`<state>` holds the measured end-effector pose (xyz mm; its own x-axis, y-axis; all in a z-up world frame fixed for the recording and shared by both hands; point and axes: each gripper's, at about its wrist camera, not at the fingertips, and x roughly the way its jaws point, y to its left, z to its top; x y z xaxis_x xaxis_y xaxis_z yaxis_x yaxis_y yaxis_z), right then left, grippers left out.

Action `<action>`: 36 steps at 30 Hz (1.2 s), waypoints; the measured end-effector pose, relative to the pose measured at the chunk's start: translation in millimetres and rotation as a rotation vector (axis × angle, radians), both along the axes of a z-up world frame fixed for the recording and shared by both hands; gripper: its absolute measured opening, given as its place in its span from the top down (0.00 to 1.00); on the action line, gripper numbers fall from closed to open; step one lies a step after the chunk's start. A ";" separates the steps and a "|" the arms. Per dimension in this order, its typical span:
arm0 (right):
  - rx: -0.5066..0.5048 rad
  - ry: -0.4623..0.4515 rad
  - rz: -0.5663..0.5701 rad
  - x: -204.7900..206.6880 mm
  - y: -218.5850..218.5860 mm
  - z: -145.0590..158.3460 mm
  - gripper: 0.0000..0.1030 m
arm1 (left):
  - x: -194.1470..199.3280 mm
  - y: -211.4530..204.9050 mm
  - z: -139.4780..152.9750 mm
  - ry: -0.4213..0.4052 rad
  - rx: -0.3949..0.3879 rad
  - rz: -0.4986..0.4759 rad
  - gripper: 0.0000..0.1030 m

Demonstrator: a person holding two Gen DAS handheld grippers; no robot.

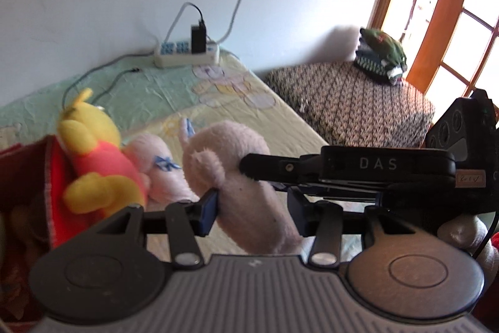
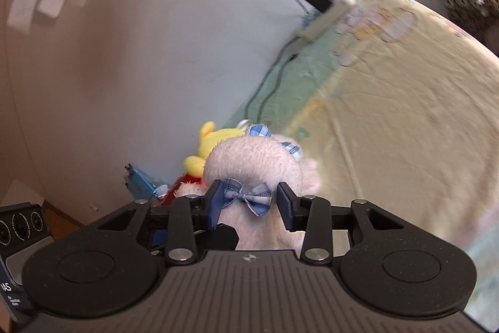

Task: Organize objects
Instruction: 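Lift the white bunny and carry it over the red box with the right tool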

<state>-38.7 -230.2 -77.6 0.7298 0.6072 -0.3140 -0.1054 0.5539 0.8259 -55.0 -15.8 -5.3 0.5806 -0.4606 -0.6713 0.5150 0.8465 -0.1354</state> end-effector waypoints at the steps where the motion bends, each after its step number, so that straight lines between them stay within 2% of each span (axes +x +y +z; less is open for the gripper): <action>1: -0.005 -0.012 0.002 -1.3 5.7 4.7 0.61 | -3.0 6.9 3.7 -0.009 -0.011 0.000 0.52; 11: -0.065 -0.128 0.008 -11.3 76.3 52.2 0.61 | -24.9 94.4 40.0 -0.104 -0.092 0.004 0.51; 17: -0.118 -0.198 0.043 -5.2 132.2 71.9 0.61 | -28.2 152.6 47.7 -0.139 -0.125 0.033 0.50; 23: -0.155 -0.208 0.081 10.0 177.0 73.0 0.61 | -21.3 200.3 39.1 -0.117 -0.147 0.060 0.50; 30: -0.238 -0.196 0.123 29.7 217.4 67.0 0.61 | -1.9 229.0 19.0 -0.084 -0.113 0.074 0.50; 34: -0.322 -0.176 0.136 41.1 237.2 62.8 0.63 | 17.5 240.3 1.1 -0.023 -0.132 0.078 0.50; 36: -0.364 -0.162 0.143 45.0 246.3 60.3 0.68 | 27.4 245.3 -8.6 0.022 -0.155 0.079 0.50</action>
<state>6.3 16.1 -17.3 0.7039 0.5766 -0.4148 -0.3150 0.7769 0.5452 -27.6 229.5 -13.9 0.6052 -0.5130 -0.6087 0.4429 0.8524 -0.2779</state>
